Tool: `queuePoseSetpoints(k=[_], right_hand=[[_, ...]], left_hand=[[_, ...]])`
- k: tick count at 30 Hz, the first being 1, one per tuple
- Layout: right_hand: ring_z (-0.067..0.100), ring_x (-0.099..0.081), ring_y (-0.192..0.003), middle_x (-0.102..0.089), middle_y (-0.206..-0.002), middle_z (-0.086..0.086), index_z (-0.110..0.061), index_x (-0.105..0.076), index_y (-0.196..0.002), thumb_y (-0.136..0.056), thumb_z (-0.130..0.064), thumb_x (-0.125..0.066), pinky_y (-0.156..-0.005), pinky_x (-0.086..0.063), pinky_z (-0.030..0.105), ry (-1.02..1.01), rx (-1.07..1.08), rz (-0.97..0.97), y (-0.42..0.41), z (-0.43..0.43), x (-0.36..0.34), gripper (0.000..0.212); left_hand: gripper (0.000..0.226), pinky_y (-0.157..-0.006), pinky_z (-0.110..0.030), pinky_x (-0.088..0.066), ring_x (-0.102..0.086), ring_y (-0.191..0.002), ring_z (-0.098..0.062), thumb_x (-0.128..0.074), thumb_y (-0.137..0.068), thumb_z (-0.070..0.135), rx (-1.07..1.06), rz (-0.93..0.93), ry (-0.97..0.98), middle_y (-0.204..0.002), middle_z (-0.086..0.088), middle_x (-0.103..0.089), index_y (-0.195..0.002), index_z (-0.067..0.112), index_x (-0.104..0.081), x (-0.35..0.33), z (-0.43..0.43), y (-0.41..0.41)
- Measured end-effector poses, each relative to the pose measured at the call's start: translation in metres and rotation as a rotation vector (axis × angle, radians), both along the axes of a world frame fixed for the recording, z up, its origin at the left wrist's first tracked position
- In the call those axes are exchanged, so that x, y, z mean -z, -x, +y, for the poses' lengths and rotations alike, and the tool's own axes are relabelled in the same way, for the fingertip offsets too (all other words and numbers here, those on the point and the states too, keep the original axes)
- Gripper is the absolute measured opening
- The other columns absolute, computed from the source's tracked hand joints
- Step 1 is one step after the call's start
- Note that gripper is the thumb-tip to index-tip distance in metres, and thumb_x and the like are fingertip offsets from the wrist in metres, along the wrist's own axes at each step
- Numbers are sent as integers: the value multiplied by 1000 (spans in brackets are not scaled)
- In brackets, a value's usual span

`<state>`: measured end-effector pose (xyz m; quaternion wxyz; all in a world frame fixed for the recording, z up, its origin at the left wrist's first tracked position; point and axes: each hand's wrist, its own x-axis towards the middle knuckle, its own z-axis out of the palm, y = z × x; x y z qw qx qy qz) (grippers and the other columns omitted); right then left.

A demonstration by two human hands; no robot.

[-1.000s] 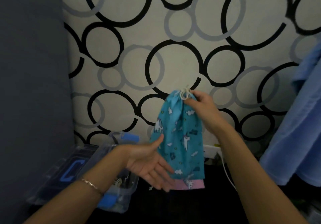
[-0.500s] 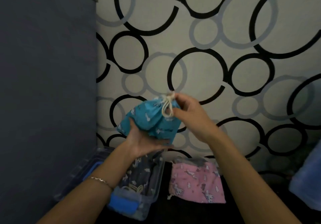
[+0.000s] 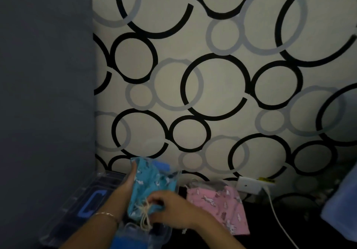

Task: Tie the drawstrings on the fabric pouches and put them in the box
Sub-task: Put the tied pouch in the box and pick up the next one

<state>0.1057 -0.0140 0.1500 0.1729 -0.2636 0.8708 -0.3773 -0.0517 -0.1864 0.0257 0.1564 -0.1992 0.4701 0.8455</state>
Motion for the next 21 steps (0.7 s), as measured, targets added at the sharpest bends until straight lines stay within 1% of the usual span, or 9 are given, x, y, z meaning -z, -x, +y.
queuePoseSetpoints(k=[2, 5, 8, 10, 12, 14, 16, 19, 21], right_hand=[[7, -57, -116, -64, -125, -3, -13, -65, -119, -89, -12, -66, -107, -43, 27, -33, -1, -43, 1, -3, 11, 30], [-9, -56, -105, -64, -124, -8, -13, -65, -122, -94, -14, -62, -97, -41, 9, -136, -140, -143, 5, 0, 11, 29], [-7, -60, -78, -68, -86, -16, -19, -72, -87, -95, -14, -57, -78, -49, 12, -58, 38, -183, 23, 4, 1, 17], [10, -55, -75, -59, -80, -4, -20, -52, -76, -97, -13, -46, -71, -48, 27, -46, 306, 0, 44, 4, 6, 23], [17, -52, -80, -53, -84, 3, -18, -40, -76, -97, -6, -42, -65, -38, 27, -150, 410, 211, 64, -2, 19, 25], [26, -58, -94, -61, -96, 12, -14, -51, -79, -93, 0, -47, -75, -40, 25, -244, 359, 280, 79, -17, 39, 21], [33, -57, -113, -60, -119, 20, -3, -61, -111, -90, -8, -56, -98, -45, 34, -390, 267, 281, 92, -32, 63, 22], [38, -26, -141, -27, -151, 25, -1, -17, -151, -91, -30, -61, -118, -21, 45, -796, 168, 220, 93, -43, 87, 80], [38, -12, -147, -11, -158, 25, -9, 0, -154, -94, -43, -53, -120, -12, 48, -977, 173, 241, 92, -45, 98, 88]], left_hand=[[70, -59, -36, -53, -59, -83, -35, -34, -94, 63, 134, -4, 110, -70, -22, -71, -96, 0, -63, -54, 14, -43], [63, -72, -39, -59, -65, -94, -36, -41, -94, 60, 233, 40, 296, -95, -21, -73, -103, 4, -67, -72, 14, -62], [44, -89, -39, -52, -62, -100, -29, -36, -101, 43, 204, 348, 1003, -109, -9, -65, -106, 8, -62, -73, 7, -67], [17, -81, -42, -50, -55, -93, -27, -42, -98, 21, -11, 645, 1467, -100, -8, -56, -98, 8, -54, -79, 7, -71], [10, -77, -41, -49, -55, -92, -25, -47, -90, 5, 82, 840, 1683, -100, -7, -54, -95, 10, -54, -87, 12, -72], [20, -82, -37, -50, -59, -98, -26, -50, -91, 5, 479, 804, 1805, -111, -8, -61, -105, 9, -63, -80, 19, -69], [27, -93, -35, -49, -59, -109, -26, -53, -95, 17, 778, 630, 1909, -124, -7, -61, -120, 10, -63, -68, 29, -74], [41, -99, -37, -44, -54, -120, -31, -50, -99, 29, 1053, 372, 1924, -133, -12, -55, -132, 4, -53, -53, 33, -88], [40, -103, -39, -42, -51, -124, -33, -43, -102, 20, 1151, 276, 1843, -138, -17, -51, -136, 1, -47, -43, 27, -91]])
